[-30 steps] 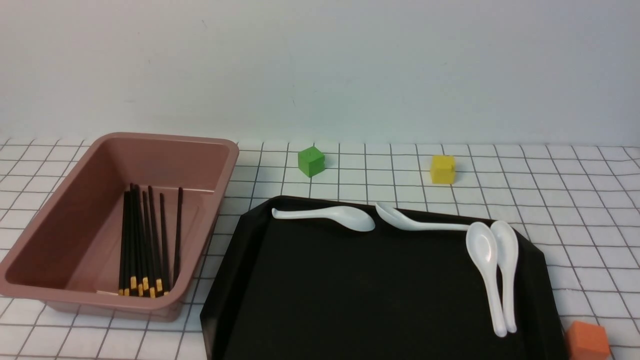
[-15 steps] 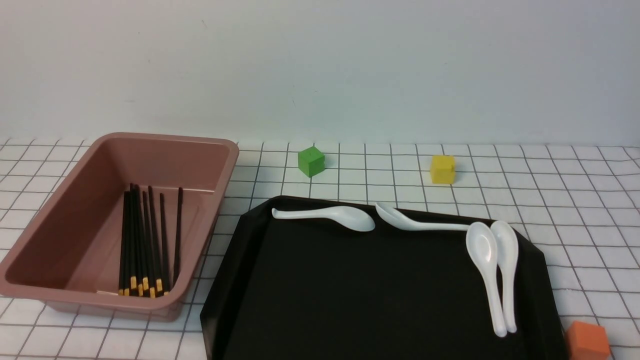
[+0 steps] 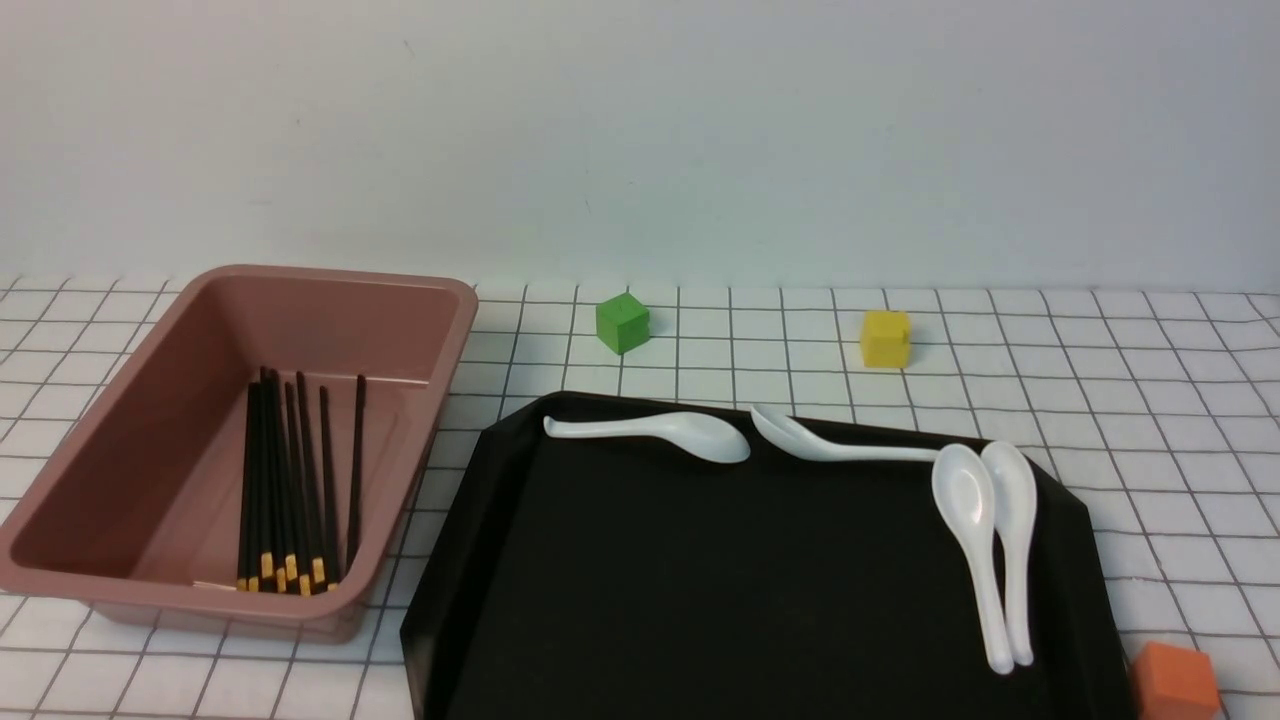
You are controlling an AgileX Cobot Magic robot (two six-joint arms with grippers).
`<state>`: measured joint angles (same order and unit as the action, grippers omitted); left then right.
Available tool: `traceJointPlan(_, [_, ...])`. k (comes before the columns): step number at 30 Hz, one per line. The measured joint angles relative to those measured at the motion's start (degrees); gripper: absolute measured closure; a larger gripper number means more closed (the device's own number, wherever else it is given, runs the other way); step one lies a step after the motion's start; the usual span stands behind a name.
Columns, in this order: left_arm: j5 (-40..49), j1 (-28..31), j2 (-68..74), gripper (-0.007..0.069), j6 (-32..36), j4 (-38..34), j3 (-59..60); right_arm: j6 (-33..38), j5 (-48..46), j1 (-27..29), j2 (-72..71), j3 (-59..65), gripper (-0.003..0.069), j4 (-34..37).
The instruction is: On white black tablecloth take chopsticks from black tray and put them in box.
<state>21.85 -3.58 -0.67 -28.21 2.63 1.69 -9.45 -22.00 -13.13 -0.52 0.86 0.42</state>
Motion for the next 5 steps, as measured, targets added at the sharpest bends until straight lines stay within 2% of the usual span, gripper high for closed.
traceJointPlan(5, [0.0, 0.0, 0.0, 0.0386, 0.0, 0.0, 0.0, 0.0, 0.0, 0.0, 0.0, 0.0, 0.0608, 0.0])
